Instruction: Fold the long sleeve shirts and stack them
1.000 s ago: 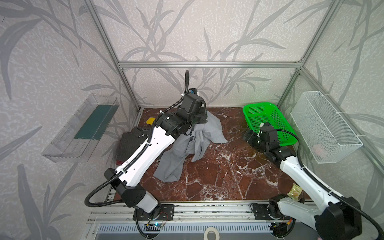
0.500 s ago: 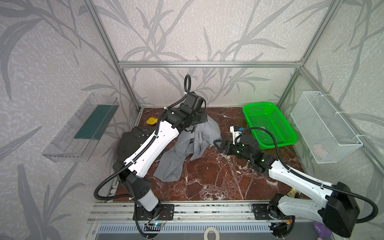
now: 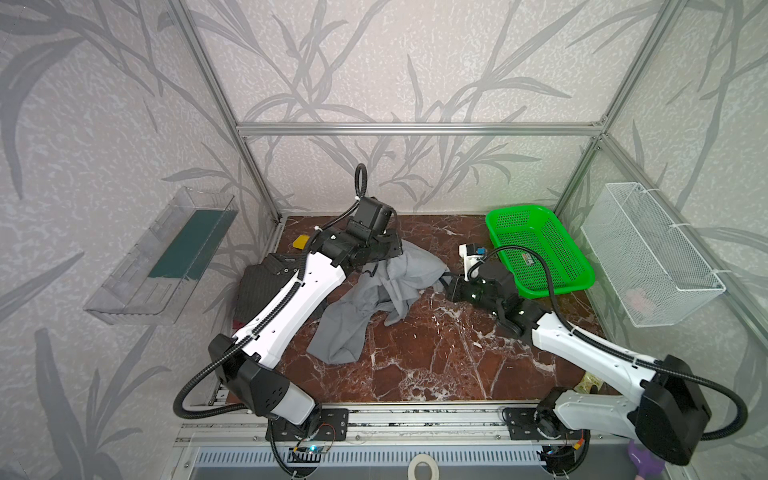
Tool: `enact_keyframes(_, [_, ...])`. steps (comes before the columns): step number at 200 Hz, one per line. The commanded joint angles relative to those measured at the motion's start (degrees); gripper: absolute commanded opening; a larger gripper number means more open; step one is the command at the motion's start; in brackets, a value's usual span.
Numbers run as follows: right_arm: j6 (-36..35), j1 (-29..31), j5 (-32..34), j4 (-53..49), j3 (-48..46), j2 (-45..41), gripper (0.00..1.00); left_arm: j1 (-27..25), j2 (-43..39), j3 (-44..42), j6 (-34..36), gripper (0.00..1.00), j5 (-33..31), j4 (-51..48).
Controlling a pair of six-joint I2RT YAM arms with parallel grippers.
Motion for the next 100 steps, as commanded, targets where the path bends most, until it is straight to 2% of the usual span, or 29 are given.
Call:
enact_keyframes(1, [-2.93,-4.11,-0.05,-6.59,4.02,-5.35,0.0,2.5,-3.16,-2.22,3.5,0.56,2.57,-1.21])
enact_keyframes(25, [-1.29,-12.51,-6.75,-13.28,6.57,-7.73,0.0,2.85,-5.25,-4.54,8.24,0.78,2.57,-3.17])
enact_keyframes(31, [-0.9,-14.65,-8.48,-14.14,7.03,-8.09,0.0,2.86,-5.8,-5.6,9.3,0.8,3.16,-3.3])
enact_keyframes(68, [0.47,-25.72,-19.61,-21.07,12.49,-4.81,0.0,2.74,-8.74,-17.88,12.44,0.82,9.58,-0.54])
enact_keyframes(89, [1.19,-26.95,-19.64,-23.87,13.62,-2.16,0.0,2.47,-9.48,-24.28,12.81,0.83,12.79,1.56])
enact_keyframes(100, [1.92,-27.2,-19.25,-24.53,13.37,-0.75,0.08,1.78,-10.12,-27.75,12.14,0.84,13.31,3.62])
